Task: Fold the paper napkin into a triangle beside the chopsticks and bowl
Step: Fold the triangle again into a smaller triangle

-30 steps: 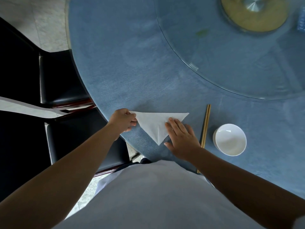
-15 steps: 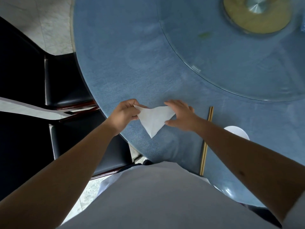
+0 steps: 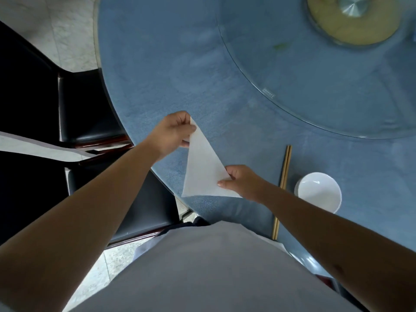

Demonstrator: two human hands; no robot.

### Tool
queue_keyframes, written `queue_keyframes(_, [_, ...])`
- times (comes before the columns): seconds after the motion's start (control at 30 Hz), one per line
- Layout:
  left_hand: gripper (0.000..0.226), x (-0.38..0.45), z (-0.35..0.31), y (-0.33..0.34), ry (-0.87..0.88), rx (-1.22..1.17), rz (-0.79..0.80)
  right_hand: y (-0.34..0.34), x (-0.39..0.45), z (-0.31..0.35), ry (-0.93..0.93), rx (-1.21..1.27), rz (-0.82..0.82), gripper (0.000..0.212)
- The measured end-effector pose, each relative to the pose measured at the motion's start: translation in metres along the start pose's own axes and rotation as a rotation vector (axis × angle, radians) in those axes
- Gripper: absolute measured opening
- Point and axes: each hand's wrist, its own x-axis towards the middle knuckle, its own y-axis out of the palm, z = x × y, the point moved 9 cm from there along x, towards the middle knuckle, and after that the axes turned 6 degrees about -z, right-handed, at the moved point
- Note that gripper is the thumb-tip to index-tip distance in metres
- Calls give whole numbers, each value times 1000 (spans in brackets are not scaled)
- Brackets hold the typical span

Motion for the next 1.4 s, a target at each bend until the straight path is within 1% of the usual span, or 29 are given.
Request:
queue_keyframes(0.03, [24,8,4,2,-20,53,-32,2,-3,-5,28,36,-24,8])
queue_keyframes(0.07, [26,16,9,4,-40,114,-56,3,-6,-9,61,51,-46,12])
queue_keyframes(0.1, [24,24,14,7,-54,193,-72,4,-9,-13,91,51,-74,18])
queue_keyframes(0.2, [11,45,21,20,-22,479,-75,9,-14,-32,209,101,-117,16])
queue_keyframes(0.27, [8,53,17,31,37,615,-63,11,-17,-43,302,164,-141,28])
queue_keyframes(0.33, [7,58,13,45,98,721,-24,14,-20,-49,364,216,-148,22])
queue_keyframes(0.37, [9,61,14,51,110,730,2,15,-22,-50,376,237,-147,17])
queue_keyframes(0.4, [11,64,14,56,116,725,23,17,-22,-50,378,253,-139,17])
queue_keyframes(0.47, [12,69,18,62,127,760,54,20,-21,-49,363,242,-128,22])
queue_keyframes(0.53, [15,75,22,66,160,823,75,22,-19,-47,362,216,-147,23])
queue_keyframes(0.6, [34,79,27,68,187,859,89,16,-18,-44,349,89,-177,23])
queue_keyframes(0.67, [53,75,31,68,233,942,73,8,-17,-40,317,-131,-203,33])
queue_keyframes(0.7, [59,68,32,67,272,981,56,3,-18,-37,295,-216,-226,35])
queue_keyframes(0.73, [63,57,33,67,318,1010,50,-1,-18,-37,277,-260,-249,33])
queue_keyframes(0.8, [68,31,44,70,411,1093,99,-6,-21,-40,276,-208,-283,23])
queue_keyframes(0.83, [71,17,55,73,449,1158,154,-7,-22,-42,278,-155,-296,30])
queue_keyframes(0.9, [73,-9,82,77,520,1303,233,-8,-23,-41,235,-156,-290,45])
queue_keyframes(1.0, [73,-33,109,75,565,1404,213,-6,-22,-33,133,-278,-226,48])
queue_keyframes(1.1, [71,-38,119,71,572,1430,168,-3,-21,-28,45,-390,-157,48])
queue_keyframes(1.17, [72,-35,121,70,557,1434,168,-3,-19,-29,34,-427,-140,48])
queue_keyframes(1.23, [72,-34,121,70,540,1441,180,-6,-17,-30,51,-432,-129,49])
queue_keyframes(1.3, [73,-35,121,69,539,1439,177,-6,-17,-30,46,-419,-101,56])
queue_keyframes(1.37, [73,-36,120,69,541,1438,169,-6,-18,-26,4,-449,-81,58])
queue_keyframes(1.4, [73,-36,119,69,543,1438,164,-7,-18,-24,-33,-476,-80,55])
